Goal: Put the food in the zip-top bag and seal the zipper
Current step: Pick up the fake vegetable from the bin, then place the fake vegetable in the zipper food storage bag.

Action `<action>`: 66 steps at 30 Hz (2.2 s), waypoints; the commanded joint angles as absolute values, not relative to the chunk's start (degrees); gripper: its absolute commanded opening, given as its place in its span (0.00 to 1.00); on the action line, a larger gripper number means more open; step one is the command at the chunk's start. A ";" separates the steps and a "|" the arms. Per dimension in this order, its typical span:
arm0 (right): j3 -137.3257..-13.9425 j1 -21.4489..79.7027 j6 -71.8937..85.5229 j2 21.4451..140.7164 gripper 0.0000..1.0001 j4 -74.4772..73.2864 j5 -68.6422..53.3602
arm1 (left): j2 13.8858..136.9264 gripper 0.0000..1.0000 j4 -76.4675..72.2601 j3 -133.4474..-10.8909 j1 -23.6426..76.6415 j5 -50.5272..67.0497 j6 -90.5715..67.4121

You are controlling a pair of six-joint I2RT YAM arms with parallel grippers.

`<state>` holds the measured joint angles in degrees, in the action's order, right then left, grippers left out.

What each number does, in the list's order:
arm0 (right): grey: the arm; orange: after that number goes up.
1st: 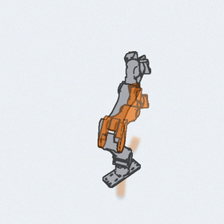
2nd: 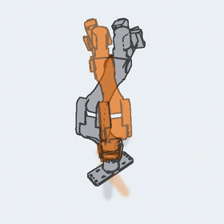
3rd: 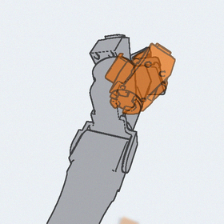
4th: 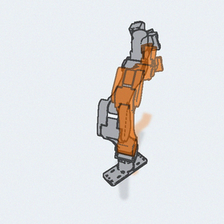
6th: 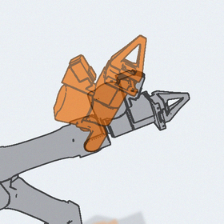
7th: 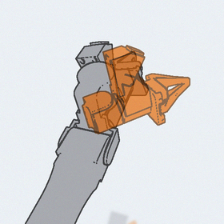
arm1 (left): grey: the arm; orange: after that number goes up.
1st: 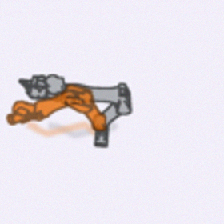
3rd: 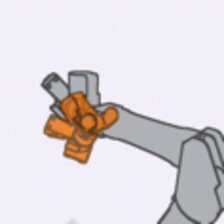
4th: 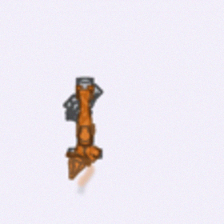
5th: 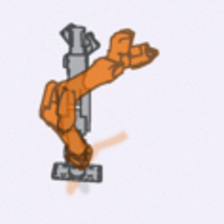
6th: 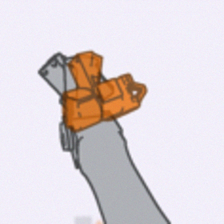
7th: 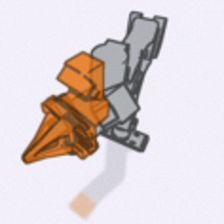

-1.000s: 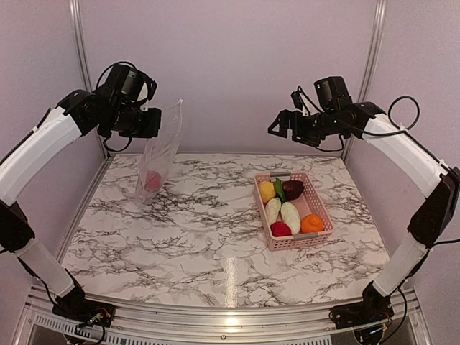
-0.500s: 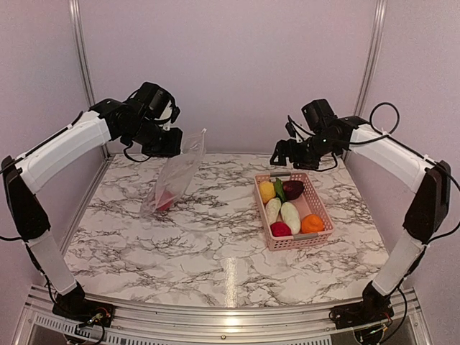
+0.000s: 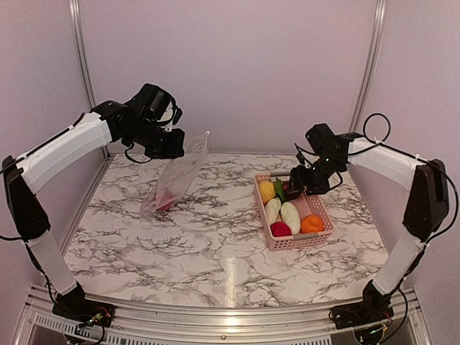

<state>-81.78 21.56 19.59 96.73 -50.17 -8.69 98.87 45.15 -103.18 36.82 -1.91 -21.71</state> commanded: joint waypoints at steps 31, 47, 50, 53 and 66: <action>-91.03 20.65 13.65 118.33 0.48 -51.69 -7.96 | 94.10 0.00 44.12 -97.67 36.91 -0.26 -24.17; -100.32 22.12 16.03 98.65 0.21 -45.11 -15.91 | 99.31 0.00 42.20 -101.96 36.91 4.62 -26.94; -104.19 23.45 17.95 97.78 0.14 -42.00 -16.59 | 100.03 0.00 40.10 -101.85 36.91 6.54 -29.26; -105.80 25.66 20.25 97.23 0.05 -37.04 -16.98 | 100.40 0.00 37.75 -101.19 36.91 8.34 -31.86; -108.79 34.46 26.11 99.37 0.00 -16.90 -14.30 | 99.95 0.00 25.33 -96.92 36.94 13.50 -44.51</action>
<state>-105.16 32.40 23.86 97.41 -24.29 -15.77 99.79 30.76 -97.23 36.82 10.72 -39.79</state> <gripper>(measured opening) 0.431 0.009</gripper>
